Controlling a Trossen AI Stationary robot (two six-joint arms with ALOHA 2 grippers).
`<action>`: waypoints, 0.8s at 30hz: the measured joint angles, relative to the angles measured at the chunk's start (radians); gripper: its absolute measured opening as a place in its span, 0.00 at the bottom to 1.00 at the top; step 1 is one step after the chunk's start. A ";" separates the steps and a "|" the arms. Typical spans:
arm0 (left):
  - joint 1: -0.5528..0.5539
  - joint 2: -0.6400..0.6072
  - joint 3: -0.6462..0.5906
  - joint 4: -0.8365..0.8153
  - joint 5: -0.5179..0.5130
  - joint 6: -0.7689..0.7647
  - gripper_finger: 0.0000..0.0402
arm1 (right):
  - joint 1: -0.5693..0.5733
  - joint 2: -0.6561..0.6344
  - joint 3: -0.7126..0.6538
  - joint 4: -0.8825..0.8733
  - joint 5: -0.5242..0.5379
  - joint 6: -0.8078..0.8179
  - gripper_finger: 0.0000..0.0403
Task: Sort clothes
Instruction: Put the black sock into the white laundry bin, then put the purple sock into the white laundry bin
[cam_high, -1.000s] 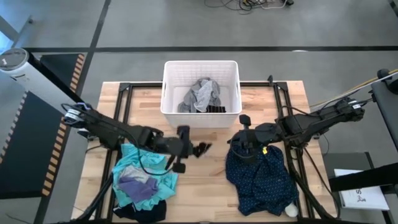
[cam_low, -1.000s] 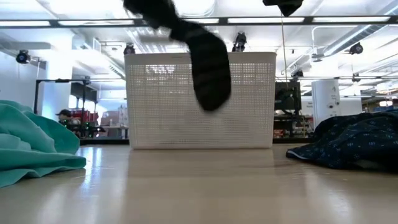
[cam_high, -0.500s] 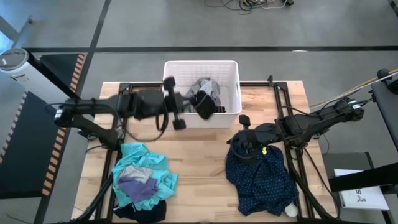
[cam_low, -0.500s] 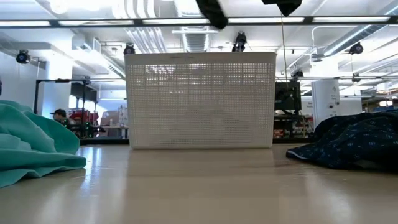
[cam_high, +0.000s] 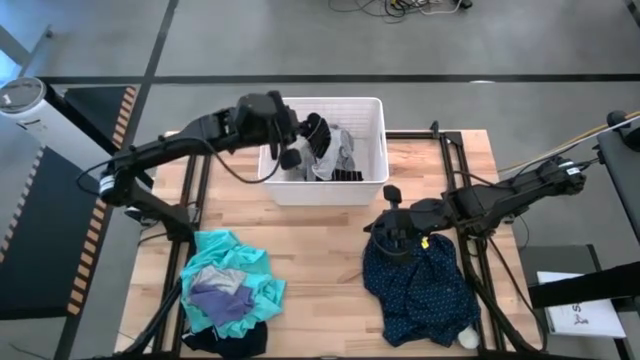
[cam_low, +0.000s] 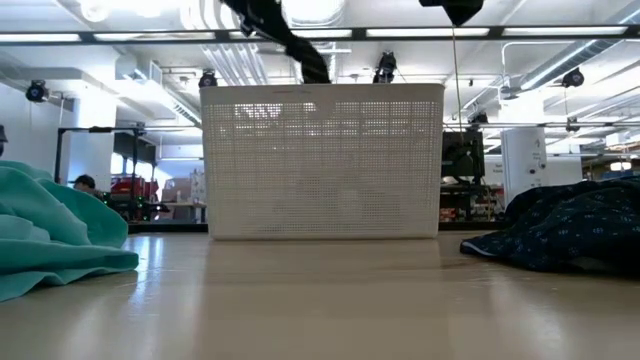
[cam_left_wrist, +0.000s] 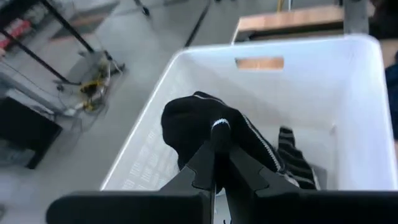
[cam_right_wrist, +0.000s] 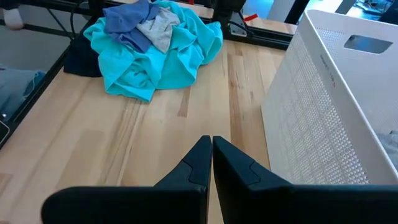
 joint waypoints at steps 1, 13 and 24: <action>0.007 0.011 0.000 -0.011 0.021 0.000 0.02 | 0.000 0.000 -0.005 0.001 0.000 -0.001 0.00; -0.003 0.086 0.002 -0.016 0.067 -0.052 0.28 | 0.000 0.000 -0.100 0.163 0.000 -0.017 0.00; -0.122 -0.067 0.011 -0.106 0.064 -0.035 0.56 | 0.000 0.000 -0.210 0.366 -0.001 -0.037 0.00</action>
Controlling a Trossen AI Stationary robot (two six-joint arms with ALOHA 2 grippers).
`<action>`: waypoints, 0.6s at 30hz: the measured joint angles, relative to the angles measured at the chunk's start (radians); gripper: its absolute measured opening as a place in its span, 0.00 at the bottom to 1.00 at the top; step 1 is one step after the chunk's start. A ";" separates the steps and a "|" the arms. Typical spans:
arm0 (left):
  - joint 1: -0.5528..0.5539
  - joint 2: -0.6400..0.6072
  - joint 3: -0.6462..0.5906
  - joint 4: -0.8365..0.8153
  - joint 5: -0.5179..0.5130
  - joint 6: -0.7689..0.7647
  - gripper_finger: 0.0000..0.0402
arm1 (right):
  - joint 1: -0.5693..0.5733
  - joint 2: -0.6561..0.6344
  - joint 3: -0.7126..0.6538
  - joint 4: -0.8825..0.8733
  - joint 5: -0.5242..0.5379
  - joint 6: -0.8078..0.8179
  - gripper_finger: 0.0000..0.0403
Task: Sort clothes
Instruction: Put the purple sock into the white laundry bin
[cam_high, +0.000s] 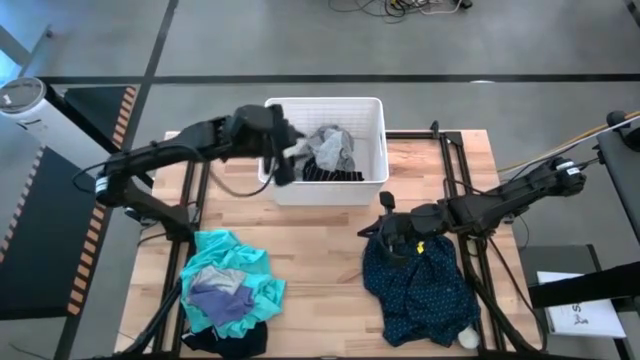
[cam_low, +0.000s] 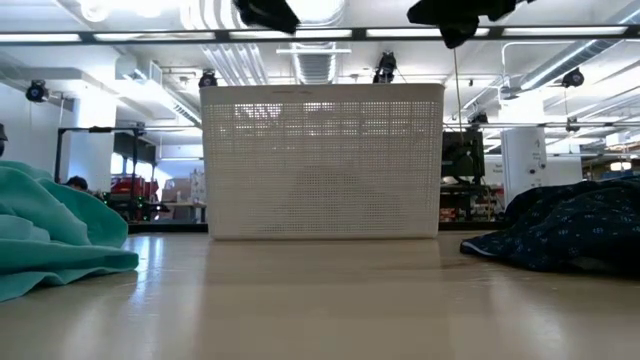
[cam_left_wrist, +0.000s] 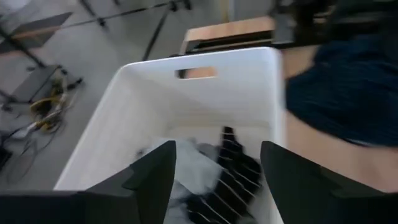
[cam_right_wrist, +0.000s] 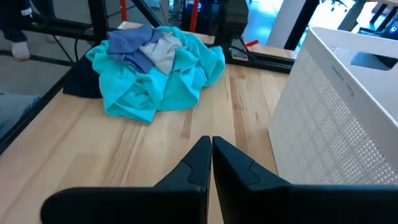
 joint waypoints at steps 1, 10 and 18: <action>-0.024 -0.018 0.000 -0.028 0.000 -0.003 0.56 | 0.000 0.000 -0.004 0.006 0.000 0.000 0.00; -0.343 -0.100 0.000 -0.297 -0.127 -0.211 0.50 | 0.000 0.000 -0.027 0.042 0.000 0.003 0.00; -0.666 -0.023 -0.002 -0.455 -0.130 -0.563 0.45 | 0.000 0.000 -0.027 0.050 0.000 0.002 0.00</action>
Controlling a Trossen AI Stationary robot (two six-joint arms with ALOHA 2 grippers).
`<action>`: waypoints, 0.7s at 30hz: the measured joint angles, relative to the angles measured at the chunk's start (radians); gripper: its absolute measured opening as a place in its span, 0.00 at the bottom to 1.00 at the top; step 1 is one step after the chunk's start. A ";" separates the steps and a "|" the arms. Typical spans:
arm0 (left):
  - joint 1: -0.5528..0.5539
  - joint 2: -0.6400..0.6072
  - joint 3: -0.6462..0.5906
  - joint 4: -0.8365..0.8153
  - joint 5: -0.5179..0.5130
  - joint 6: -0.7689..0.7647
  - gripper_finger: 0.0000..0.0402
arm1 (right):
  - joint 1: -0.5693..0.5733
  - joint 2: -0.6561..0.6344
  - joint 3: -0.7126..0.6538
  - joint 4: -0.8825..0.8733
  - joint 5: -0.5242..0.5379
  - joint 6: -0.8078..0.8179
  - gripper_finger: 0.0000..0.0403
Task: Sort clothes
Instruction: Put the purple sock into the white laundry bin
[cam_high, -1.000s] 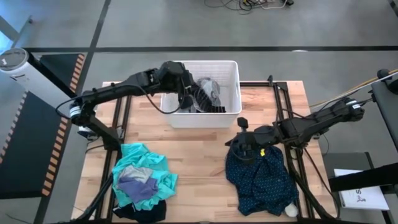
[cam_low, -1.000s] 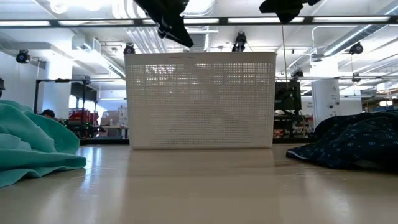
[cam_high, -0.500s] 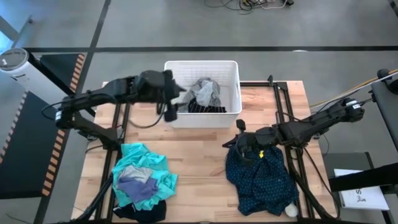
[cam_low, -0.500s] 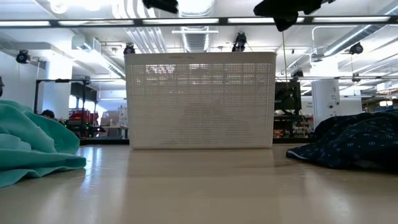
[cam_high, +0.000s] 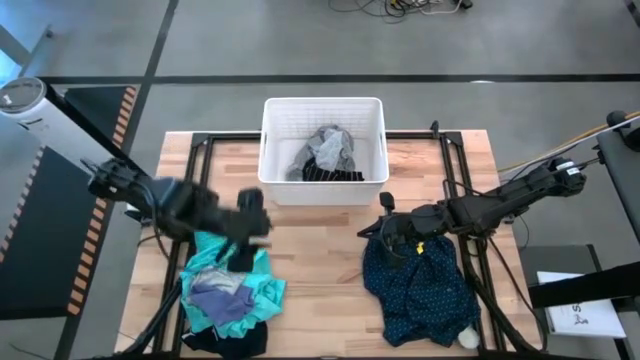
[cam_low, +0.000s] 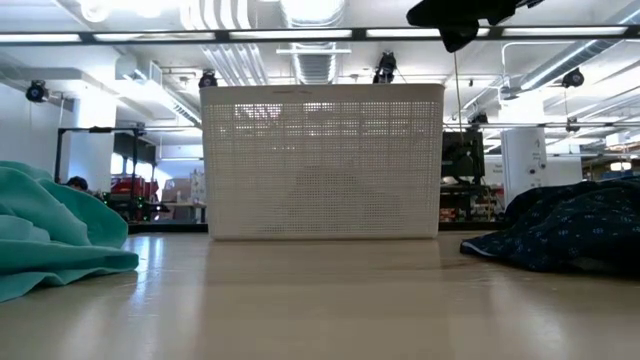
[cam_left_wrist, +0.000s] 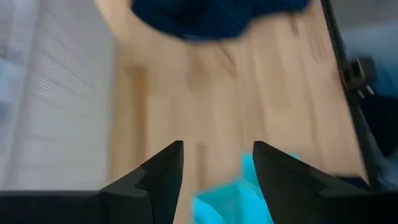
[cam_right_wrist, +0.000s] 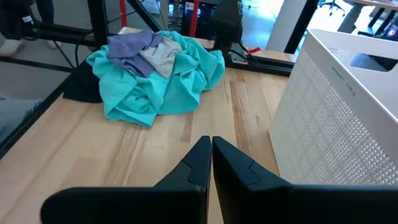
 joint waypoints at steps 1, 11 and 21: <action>-0.037 0.015 0.000 -0.018 0.000 -0.037 0.45 | 0.000 0.000 0.000 0.000 0.000 0.000 0.00; -0.292 0.160 -0.001 -0.121 0.106 -0.356 0.44 | 0.000 0.000 0.000 -0.001 -0.004 0.001 0.00; -0.385 0.260 -0.028 -0.136 0.166 -0.425 0.44 | 0.000 0.000 -0.001 -0.002 -0.004 0.001 0.00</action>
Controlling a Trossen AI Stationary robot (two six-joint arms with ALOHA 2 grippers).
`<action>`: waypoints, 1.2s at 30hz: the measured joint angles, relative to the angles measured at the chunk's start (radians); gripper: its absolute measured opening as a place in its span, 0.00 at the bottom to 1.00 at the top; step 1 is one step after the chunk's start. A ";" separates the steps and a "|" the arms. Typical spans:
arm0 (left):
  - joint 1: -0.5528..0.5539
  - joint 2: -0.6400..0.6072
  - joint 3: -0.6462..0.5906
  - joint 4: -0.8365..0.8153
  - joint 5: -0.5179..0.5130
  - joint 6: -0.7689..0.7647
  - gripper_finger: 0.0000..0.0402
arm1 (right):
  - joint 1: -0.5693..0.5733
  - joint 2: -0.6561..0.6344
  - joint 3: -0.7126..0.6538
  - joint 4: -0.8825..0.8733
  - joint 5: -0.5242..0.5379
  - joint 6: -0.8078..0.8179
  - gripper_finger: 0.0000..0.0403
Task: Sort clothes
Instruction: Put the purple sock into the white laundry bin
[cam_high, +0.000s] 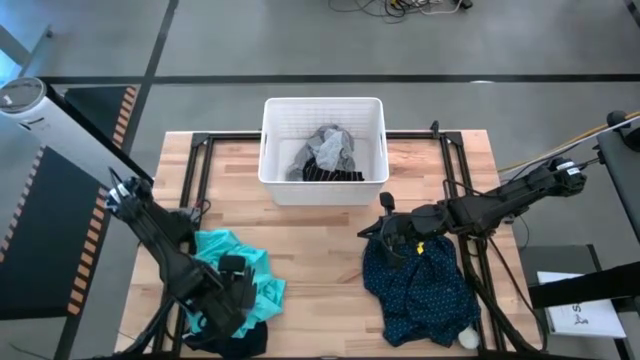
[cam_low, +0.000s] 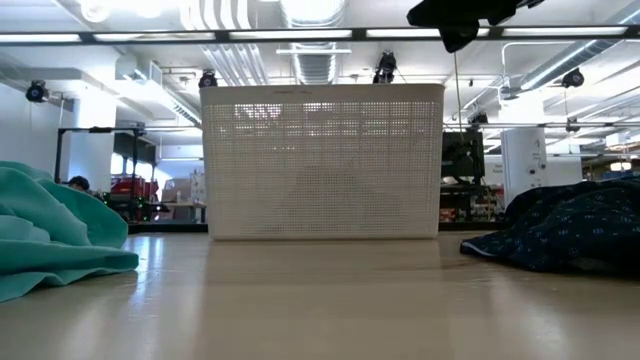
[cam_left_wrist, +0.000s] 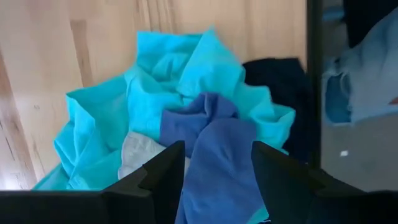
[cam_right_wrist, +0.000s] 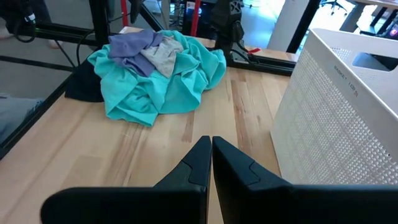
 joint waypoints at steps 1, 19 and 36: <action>-0.003 0.004 -0.010 0.002 0.000 0.000 0.43 | 0.000 0.000 0.000 0.000 0.000 0.000 0.00; -0.008 -0.096 -0.434 0.396 0.232 -0.112 0.40 | 0.000 0.000 0.000 -0.007 -0.004 0.003 0.00; -0.001 -0.113 -0.250 0.338 0.187 -0.073 0.01 | 0.000 0.000 0.000 -0.006 -0.003 0.003 0.00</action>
